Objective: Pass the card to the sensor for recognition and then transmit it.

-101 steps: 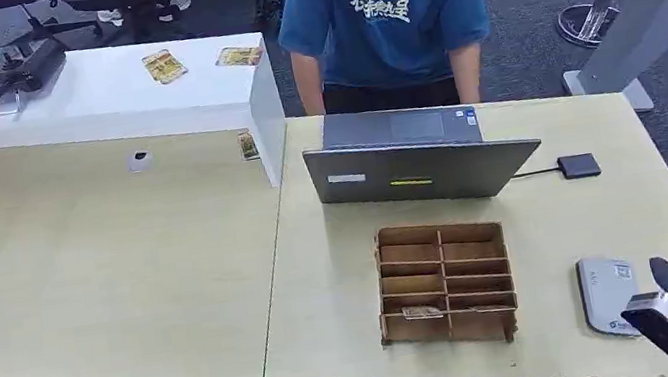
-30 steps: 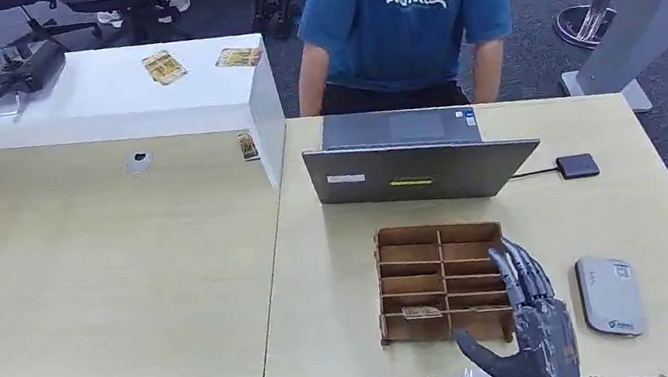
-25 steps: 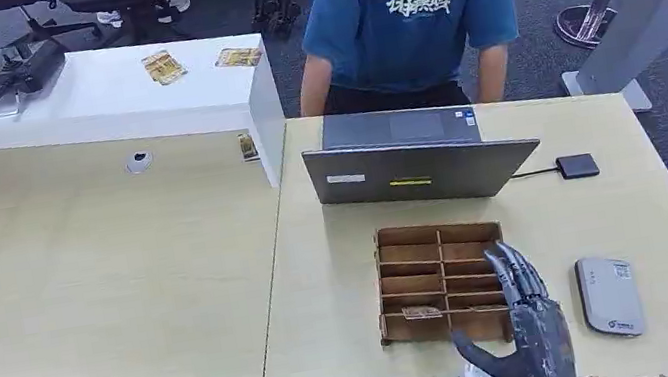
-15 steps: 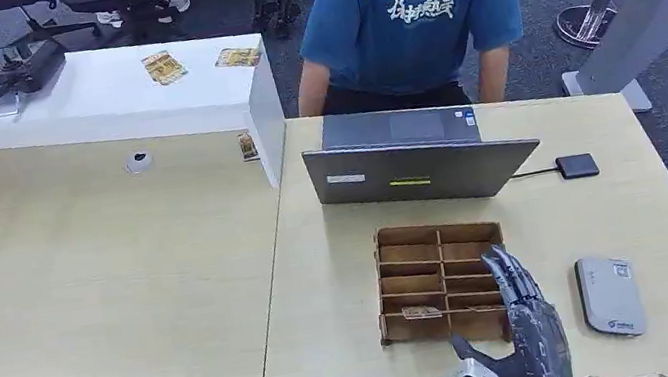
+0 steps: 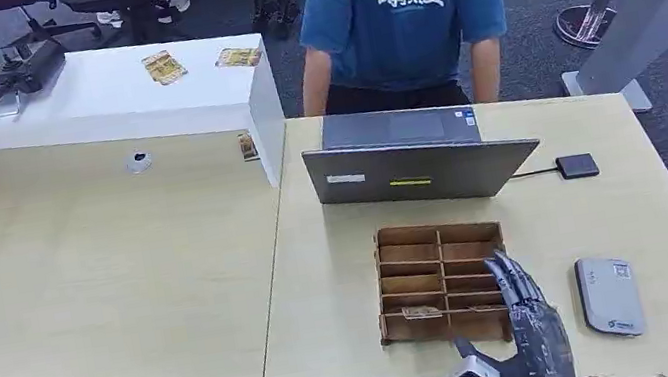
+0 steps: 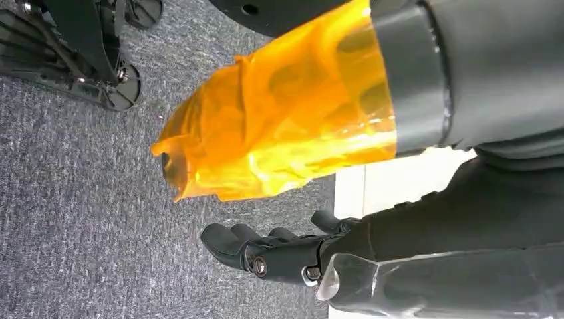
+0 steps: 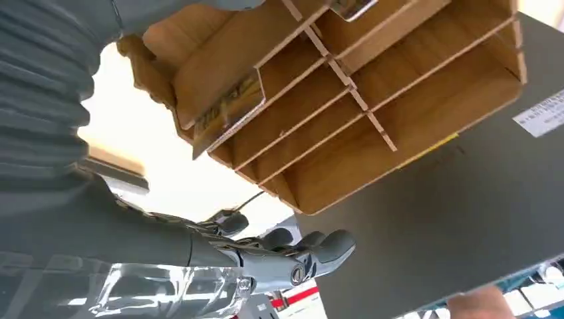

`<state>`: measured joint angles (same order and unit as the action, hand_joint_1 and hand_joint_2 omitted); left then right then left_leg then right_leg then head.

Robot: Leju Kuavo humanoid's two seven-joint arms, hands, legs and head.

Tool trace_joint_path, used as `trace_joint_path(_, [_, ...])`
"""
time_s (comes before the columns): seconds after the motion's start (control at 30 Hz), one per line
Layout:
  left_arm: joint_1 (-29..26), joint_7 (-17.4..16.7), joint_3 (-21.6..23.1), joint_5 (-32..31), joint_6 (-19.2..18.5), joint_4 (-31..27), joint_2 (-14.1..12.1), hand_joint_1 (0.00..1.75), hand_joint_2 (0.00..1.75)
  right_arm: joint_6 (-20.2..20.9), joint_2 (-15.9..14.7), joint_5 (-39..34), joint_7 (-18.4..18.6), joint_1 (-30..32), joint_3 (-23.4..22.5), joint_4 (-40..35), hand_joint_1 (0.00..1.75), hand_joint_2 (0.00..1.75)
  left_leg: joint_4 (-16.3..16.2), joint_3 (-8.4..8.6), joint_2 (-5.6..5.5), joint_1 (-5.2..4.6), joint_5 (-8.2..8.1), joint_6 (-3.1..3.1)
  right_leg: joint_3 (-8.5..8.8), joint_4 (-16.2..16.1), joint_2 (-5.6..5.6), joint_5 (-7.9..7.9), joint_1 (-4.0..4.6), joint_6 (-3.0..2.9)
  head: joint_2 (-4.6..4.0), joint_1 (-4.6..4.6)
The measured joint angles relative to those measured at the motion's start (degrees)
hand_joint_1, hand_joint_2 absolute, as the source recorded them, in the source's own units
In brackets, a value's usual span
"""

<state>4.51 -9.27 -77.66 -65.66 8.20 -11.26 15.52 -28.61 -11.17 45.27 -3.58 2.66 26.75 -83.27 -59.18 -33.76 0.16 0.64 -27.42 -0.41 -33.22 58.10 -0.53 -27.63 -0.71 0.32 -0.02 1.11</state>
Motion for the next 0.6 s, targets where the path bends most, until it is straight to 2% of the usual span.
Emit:
trace_joint_path(0.37, [0.01, -0.85, 0.0, -0.66, -0.24, 0.0, -0.02, 0.0, 0.0, -0.2, -2.36, 13.16, 6.95, -0.5, -0.94, 0.02, 0.0, 1.75, 0.0, 0.0, 0.0, 0.0, 0.0, 0.0, 0.0, 0.0, 0.0, 0.0, 0.0, 0.0, 0.0, 0.0])
trace_joint_path(0.6, [0.01, -0.87, 0.02, -0.94, -0.26, 0.0, -0.09, 0.0, 0.0, 2.17, -3.43, 12.08, 7.26, -0.58, -1.14, 0.0, 0.0, 1.75, 0.0, 0.0, 0.0, 0.0, 0.0, 0.0, 0.0, 0.0, 0.0, 0.0, 0.0, 0.0, 0.0, 0.0])
